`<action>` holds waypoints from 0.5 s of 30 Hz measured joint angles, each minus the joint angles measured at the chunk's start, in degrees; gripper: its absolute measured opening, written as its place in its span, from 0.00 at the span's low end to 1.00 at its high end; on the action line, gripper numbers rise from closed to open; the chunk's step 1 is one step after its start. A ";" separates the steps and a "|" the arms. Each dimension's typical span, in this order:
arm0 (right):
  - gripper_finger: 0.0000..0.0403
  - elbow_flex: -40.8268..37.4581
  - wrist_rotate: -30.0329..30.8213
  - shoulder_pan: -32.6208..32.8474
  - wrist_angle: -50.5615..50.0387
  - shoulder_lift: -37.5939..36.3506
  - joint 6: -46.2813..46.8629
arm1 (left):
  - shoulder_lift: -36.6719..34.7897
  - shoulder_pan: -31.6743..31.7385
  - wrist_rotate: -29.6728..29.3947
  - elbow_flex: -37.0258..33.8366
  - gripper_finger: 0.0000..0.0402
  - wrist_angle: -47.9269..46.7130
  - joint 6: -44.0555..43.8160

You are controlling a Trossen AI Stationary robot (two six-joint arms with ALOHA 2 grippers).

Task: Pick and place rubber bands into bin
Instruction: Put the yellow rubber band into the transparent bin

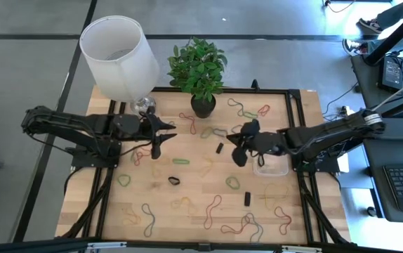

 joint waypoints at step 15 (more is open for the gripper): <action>0.01 -0.05 -19.46 -0.72 -14.49 -6.33 -11.11 | 21.19 -9.04 -8.22 16.51 0.13 -12.22 -5.68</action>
